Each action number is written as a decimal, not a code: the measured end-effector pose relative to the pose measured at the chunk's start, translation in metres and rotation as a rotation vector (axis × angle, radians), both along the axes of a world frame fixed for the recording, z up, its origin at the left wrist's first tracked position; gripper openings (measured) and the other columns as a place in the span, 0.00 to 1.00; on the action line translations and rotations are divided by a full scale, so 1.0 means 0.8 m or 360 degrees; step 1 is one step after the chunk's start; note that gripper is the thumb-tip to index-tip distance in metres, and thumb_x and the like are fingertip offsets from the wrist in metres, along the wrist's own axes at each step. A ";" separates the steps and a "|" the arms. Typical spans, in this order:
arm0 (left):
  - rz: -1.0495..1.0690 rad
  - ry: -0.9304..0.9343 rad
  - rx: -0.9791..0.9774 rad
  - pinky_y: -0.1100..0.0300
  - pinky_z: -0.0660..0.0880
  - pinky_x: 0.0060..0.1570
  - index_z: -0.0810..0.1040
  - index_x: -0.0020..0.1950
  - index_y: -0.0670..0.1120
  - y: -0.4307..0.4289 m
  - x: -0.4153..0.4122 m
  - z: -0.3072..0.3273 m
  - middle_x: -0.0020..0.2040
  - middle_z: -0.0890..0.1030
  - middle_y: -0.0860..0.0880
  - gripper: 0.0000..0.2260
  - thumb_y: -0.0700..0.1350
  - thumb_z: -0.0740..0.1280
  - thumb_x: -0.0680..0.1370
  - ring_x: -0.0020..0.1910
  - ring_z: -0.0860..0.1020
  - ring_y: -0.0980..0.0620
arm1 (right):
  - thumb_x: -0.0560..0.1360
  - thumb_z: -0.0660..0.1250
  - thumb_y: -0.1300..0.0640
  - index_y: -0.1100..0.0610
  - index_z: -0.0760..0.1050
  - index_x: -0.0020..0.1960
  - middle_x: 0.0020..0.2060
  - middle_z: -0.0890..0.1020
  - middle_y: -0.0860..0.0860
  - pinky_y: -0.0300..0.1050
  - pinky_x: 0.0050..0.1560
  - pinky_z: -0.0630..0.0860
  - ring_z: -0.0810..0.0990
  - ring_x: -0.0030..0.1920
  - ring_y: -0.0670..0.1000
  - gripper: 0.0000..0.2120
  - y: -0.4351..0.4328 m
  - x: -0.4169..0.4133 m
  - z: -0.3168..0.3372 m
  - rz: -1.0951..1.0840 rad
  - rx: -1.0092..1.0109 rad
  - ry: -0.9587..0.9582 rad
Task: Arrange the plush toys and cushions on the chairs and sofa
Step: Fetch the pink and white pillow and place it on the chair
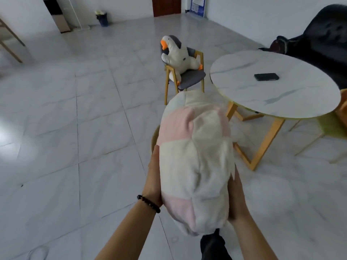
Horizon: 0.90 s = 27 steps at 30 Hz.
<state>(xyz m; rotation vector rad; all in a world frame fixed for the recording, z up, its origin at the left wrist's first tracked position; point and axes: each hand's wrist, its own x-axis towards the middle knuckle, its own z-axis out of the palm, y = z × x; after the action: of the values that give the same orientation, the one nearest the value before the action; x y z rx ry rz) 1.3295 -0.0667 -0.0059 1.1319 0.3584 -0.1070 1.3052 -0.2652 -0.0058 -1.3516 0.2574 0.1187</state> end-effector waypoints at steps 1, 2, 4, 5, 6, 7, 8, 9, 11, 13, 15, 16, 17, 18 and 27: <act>0.0162 0.0098 0.0155 0.47 0.63 0.74 0.67 0.77 0.57 -0.016 0.025 -0.009 0.75 0.72 0.50 0.36 0.73 0.62 0.74 0.74 0.71 0.47 | 0.65 0.69 0.26 0.37 0.73 0.67 0.59 0.83 0.37 0.44 0.58 0.77 0.81 0.62 0.43 0.34 -0.016 0.031 -0.003 0.0006 -0.0059 0.0008; 0.0286 0.0169 0.0378 0.52 0.61 0.75 0.67 0.76 0.60 -0.031 0.039 -0.014 0.75 0.70 0.53 0.35 0.75 0.61 0.72 0.72 0.70 0.51 | 0.64 0.67 0.27 0.35 0.74 0.65 0.57 0.83 0.34 0.42 0.57 0.77 0.81 0.60 0.40 0.31 -0.028 0.054 -0.007 0.0050 -0.0124 0.0014; 0.0399 0.0146 0.0535 0.61 0.63 0.70 0.70 0.71 0.66 -0.063 0.068 -0.004 0.68 0.71 0.61 0.26 0.71 0.57 0.75 0.63 0.72 0.65 | 0.66 0.66 0.29 0.34 0.74 0.65 0.58 0.83 0.33 0.41 0.57 0.76 0.81 0.59 0.37 0.28 -0.050 0.109 -0.008 0.0118 -0.0271 0.0015; 0.0378 0.0171 0.0527 0.60 0.66 0.69 0.73 0.66 0.67 -0.075 0.088 -0.005 0.64 0.75 0.64 0.20 0.69 0.58 0.76 0.60 0.75 0.67 | 0.69 0.66 0.30 0.35 0.74 0.66 0.59 0.82 0.34 0.42 0.59 0.76 0.80 0.59 0.36 0.27 -0.059 0.139 -0.006 0.0151 -0.0313 0.0016; 0.0323 0.0224 0.0479 0.57 0.69 0.68 0.75 0.63 0.66 -0.085 0.103 -0.006 0.60 0.80 0.65 0.18 0.68 0.60 0.75 0.58 0.78 0.66 | 0.73 0.67 0.33 0.36 0.74 0.67 0.60 0.82 0.34 0.42 0.61 0.76 0.80 0.60 0.36 0.24 -0.068 0.165 -0.013 0.0174 -0.0320 0.0027; 0.0281 0.0281 0.0407 0.54 0.71 0.68 0.78 0.62 0.64 -0.088 0.117 -0.019 0.59 0.83 0.60 0.20 0.70 0.61 0.75 0.59 0.80 0.62 | 0.76 0.68 0.36 0.37 0.75 0.68 0.60 0.82 0.35 0.42 0.61 0.77 0.80 0.60 0.35 0.21 -0.074 0.187 -0.022 0.0202 -0.0312 0.0063; 0.0202 0.0372 0.0360 0.50 0.71 0.67 0.80 0.62 0.62 -0.087 0.128 -0.020 0.60 0.84 0.53 0.26 0.74 0.60 0.73 0.60 0.80 0.56 | 0.78 0.68 0.40 0.38 0.75 0.67 0.60 0.82 0.34 0.40 0.60 0.77 0.81 0.59 0.36 0.18 -0.074 0.204 -0.029 0.0237 -0.0325 0.0070; 0.0142 0.0466 0.0296 0.48 0.70 0.66 0.81 0.63 0.60 -0.084 0.141 -0.032 0.62 0.84 0.47 0.32 0.78 0.58 0.71 0.61 0.79 0.51 | 0.78 0.67 0.44 0.39 0.75 0.67 0.59 0.83 0.34 0.36 0.57 0.78 0.81 0.59 0.36 0.17 -0.073 0.223 -0.043 0.0290 -0.0337 0.0085; 0.0117 0.0615 0.0250 0.46 0.70 0.68 0.79 0.66 0.58 -0.077 0.172 -0.059 0.64 0.82 0.48 0.36 0.80 0.55 0.70 0.65 0.78 0.48 | 0.79 0.67 0.45 0.41 0.73 0.70 0.59 0.82 0.34 0.31 0.55 0.77 0.81 0.60 0.36 0.19 -0.062 0.259 -0.068 0.0383 -0.0427 0.0108; 0.0117 0.0685 0.0270 0.45 0.70 0.71 0.76 0.70 0.58 -0.072 0.195 -0.095 0.67 0.81 0.52 0.35 0.77 0.57 0.72 0.67 0.78 0.50 | 0.79 0.68 0.42 0.43 0.72 0.72 0.61 0.82 0.36 0.33 0.57 0.77 0.80 0.62 0.39 0.23 -0.051 0.284 -0.110 0.0398 -0.0446 0.0154; 0.0156 0.0757 0.0324 0.45 0.69 0.72 0.75 0.71 0.60 -0.063 0.218 -0.147 0.68 0.80 0.54 0.35 0.77 0.60 0.71 0.68 0.77 0.51 | 0.78 0.66 0.42 0.42 0.72 0.71 0.62 0.82 0.38 0.37 0.60 0.77 0.80 0.63 0.40 0.21 -0.041 0.304 -0.161 0.0453 -0.0470 0.0137; 0.0175 0.0804 0.0305 0.45 0.68 0.72 0.74 0.71 0.61 -0.057 0.228 -0.178 0.68 0.79 0.55 0.36 0.78 0.61 0.69 0.68 0.77 0.51 | 0.80 0.64 0.42 0.40 0.72 0.70 0.62 0.81 0.36 0.36 0.61 0.76 0.79 0.64 0.39 0.19 -0.036 0.312 -0.196 0.0480 -0.0510 0.0134; 0.0191 0.0878 0.0288 0.44 0.68 0.73 0.72 0.72 0.62 -0.051 0.234 -0.211 0.70 0.78 0.55 0.38 0.80 0.60 0.67 0.70 0.75 0.51 | 0.81 0.61 0.43 0.40 0.71 0.71 0.64 0.79 0.35 0.36 0.64 0.74 0.77 0.65 0.38 0.18 -0.031 0.317 -0.227 0.0512 -0.0566 0.0133; 0.0207 0.0943 0.0303 0.44 0.65 0.74 0.69 0.75 0.63 -0.048 0.242 -0.232 0.74 0.74 0.56 0.42 0.82 0.59 0.65 0.73 0.72 0.51 | 0.82 0.59 0.42 0.42 0.69 0.74 0.68 0.77 0.35 0.38 0.68 0.72 0.74 0.69 0.38 0.20 -0.027 0.321 -0.258 0.0546 -0.0633 0.0147; 0.0330 0.1230 0.0614 0.45 0.67 0.72 0.59 0.77 0.64 -0.026 0.242 -0.368 0.74 0.71 0.53 0.44 0.78 0.66 0.65 0.71 0.72 0.47 | 0.85 0.54 0.44 0.53 0.57 0.82 0.80 0.63 0.51 0.41 0.72 0.56 0.60 0.80 0.51 0.28 -0.040 0.323 -0.430 0.0641 -0.1098 0.0586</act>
<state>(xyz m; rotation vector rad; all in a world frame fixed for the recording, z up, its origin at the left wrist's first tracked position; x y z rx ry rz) 1.5227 -0.0874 -0.3001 1.3970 1.2211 -0.3031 1.5635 -0.2969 -0.3497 -2.0575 0.3485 0.6684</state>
